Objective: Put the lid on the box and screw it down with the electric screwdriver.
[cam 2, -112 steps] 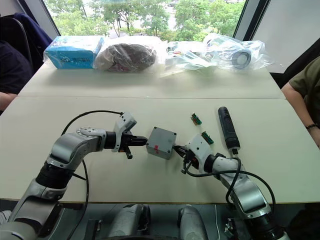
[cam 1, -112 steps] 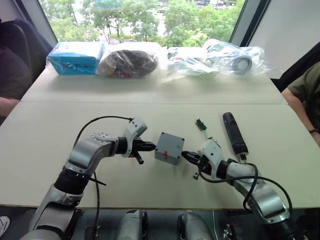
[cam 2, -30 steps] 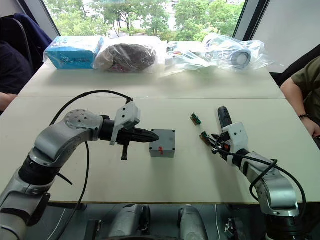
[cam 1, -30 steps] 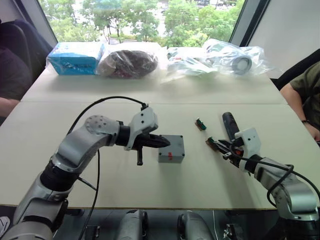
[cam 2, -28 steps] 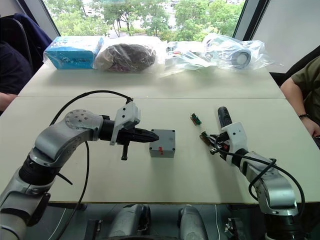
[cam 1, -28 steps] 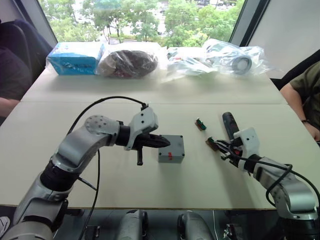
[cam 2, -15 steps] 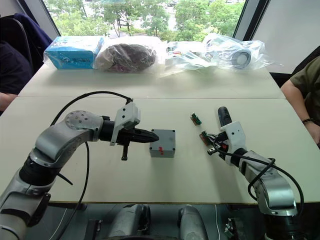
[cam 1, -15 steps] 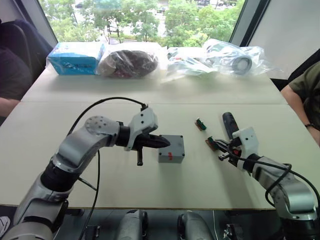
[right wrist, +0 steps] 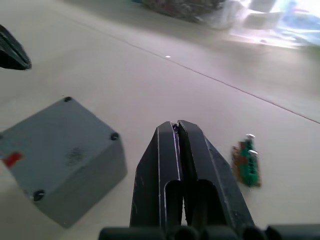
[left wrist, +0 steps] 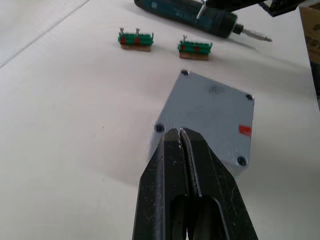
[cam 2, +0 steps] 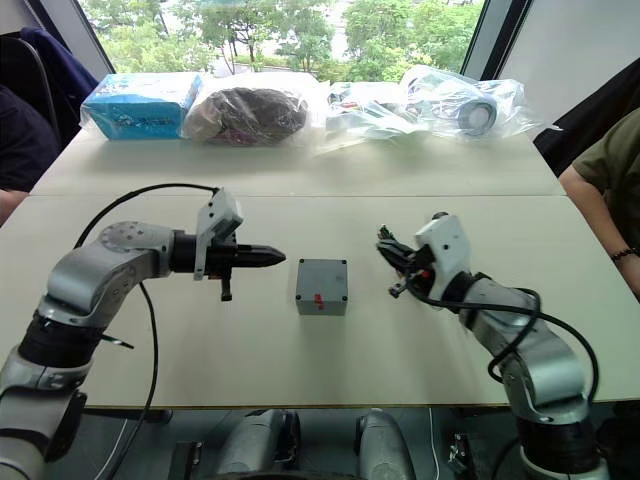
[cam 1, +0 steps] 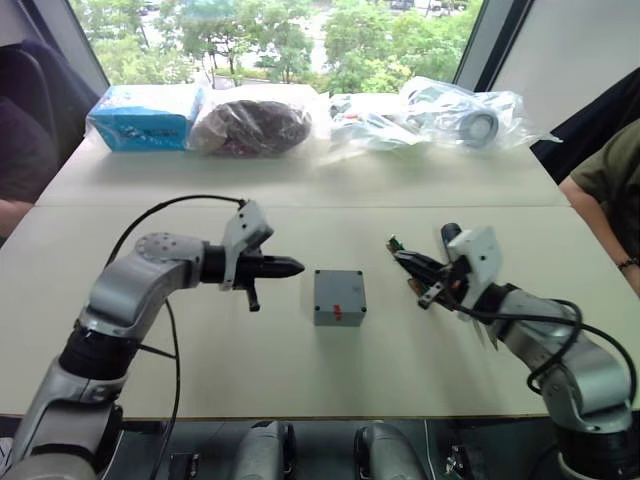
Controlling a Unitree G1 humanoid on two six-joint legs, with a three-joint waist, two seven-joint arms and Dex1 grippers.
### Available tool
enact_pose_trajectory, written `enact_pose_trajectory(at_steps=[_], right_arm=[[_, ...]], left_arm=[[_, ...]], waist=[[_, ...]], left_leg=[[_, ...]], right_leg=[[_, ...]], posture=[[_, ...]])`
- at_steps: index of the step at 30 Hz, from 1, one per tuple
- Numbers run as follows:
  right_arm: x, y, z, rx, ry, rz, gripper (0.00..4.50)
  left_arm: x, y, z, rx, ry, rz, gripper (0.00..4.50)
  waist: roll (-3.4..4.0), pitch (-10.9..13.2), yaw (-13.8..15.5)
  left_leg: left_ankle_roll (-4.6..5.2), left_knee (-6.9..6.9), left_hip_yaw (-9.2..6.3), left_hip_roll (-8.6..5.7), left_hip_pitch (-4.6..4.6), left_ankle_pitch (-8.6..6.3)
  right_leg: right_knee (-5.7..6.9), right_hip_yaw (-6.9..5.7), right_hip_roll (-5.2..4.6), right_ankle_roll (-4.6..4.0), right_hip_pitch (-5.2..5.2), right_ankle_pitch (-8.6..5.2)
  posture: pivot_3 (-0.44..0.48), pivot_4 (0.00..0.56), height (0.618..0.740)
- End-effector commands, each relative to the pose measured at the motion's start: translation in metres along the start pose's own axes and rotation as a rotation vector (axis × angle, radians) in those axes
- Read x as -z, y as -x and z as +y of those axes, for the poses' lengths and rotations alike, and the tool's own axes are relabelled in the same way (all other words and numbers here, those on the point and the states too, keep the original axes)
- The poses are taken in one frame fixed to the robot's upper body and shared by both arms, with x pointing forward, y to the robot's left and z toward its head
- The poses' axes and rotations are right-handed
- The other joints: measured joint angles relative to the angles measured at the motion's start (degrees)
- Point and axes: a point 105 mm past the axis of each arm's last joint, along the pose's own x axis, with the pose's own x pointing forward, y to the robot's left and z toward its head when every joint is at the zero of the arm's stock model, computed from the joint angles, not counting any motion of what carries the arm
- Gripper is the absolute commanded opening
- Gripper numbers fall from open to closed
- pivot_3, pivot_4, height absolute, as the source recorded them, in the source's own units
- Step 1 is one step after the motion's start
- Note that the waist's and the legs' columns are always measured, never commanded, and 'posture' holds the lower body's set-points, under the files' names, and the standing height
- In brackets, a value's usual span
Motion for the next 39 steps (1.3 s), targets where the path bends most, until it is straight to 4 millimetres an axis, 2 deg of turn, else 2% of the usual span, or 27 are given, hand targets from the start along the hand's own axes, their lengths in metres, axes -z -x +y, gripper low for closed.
enact_pose_trajectory(at_steps=[1, 8, 15, 23, 39], right_arm=[[-0.006, -0.008, 0.006, -0.037, 0.036, -0.03, 0.03], [-0.001, -0.019, 0.011, -0.064, 0.043, -0.03, 0.03], [0.007, -0.021, 0.009, -0.067, 0.052, -0.002, 0.03], [0.004, -0.021, 0.012, -0.075, 0.042, -0.015, 0.03], [0.017, -0.024, 0.011, -0.074, 0.035, 0.043, 0.03]], left_arm=[[-0.01, 0.006, -0.009, 0.02, -0.065, -0.026, 0.0], [-0.008, 0.005, -0.007, -0.016, -0.052, -0.028, 0.0], [-0.008, 0.003, -0.008, -0.024, -0.051, -0.03, 0.0], [-0.007, 0.0, -0.007, -0.025, -0.054, -0.024, 0.0], [-0.01, -0.002, -0.006, -0.031, -0.063, -0.027, 0.0]], waist=[[0.0, 0.0, 0.3], [-0.01, 0.0, 0.2], [-0.01, 0.0, 0.2], [-0.01, 0.0, 0.2], [-0.01, 0.0, 0.2]], left_leg=[[0.0, 0.01, 0.0, 0.0, 0.0, 0.0], [0.01, 0.04, 0.0, -0.04, -0.01, -0.01], [0.01, 0.02, 0.01, -0.03, -0.01, -0.01], [0.01, 0.02, 0.01, -0.03, -0.01, 0.0], [0.01, 0.02, 0.01, -0.03, -0.01, 0.0]], right_leg=[[0.0, -0.01, -0.01, 0.0, 0.01, 0.0], [-0.01, -0.01, -0.05, -0.02, 0.02, 0.01], [0.0, -0.01, -0.03, -0.01, 0.01, 0.01], [0.0, -0.01, -0.03, -0.01, 0.01, 0.01], [0.0, -0.01, -0.03, -0.01, 0.02, 0.01]], posture=[[0.0, 0.15, 0.74], [0.0, 0.15, 0.74], [0.0, 0.15, 0.74], [0.0, 0.15, 0.74], [0.0, 0.15, 0.74]])
